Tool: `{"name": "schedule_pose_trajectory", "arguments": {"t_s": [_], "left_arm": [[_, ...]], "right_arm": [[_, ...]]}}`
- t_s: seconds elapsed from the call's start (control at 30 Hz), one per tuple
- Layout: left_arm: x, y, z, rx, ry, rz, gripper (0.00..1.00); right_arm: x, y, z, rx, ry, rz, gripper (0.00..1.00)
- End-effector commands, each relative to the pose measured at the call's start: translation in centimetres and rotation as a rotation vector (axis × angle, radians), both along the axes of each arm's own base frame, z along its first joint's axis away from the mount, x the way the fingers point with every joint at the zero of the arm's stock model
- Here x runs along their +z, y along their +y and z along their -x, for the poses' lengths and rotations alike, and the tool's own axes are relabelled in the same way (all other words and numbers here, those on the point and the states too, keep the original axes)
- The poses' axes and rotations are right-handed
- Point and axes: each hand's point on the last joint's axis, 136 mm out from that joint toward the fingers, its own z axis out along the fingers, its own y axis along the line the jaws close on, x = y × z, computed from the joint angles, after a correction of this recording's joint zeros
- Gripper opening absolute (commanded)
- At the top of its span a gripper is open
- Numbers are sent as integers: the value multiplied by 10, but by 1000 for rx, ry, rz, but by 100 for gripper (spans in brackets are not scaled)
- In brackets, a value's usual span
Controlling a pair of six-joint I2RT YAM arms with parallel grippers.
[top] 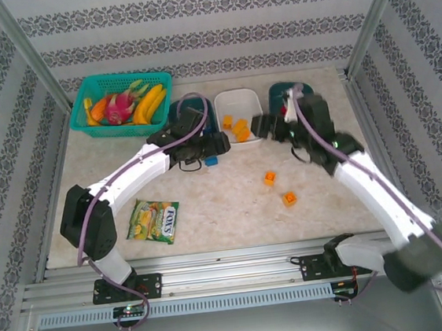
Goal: Sort the legos into containers by color
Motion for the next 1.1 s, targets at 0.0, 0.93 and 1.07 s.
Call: {"name": "schedule_pose_trajectory", "arguments": {"t_s": [0.0,0.93,1.07], "left_arm": [[-32,11,3,60,10,-118,92],[-124,1,-54,104,1,-410,63],[-128,2,-56,110,4,-429,61]], "right_arm": [[-39,26,37,152,-22,-115,91],[-85,21,107,175,61,-125,92],[-84,23,104,179,66,-126,92]]}}
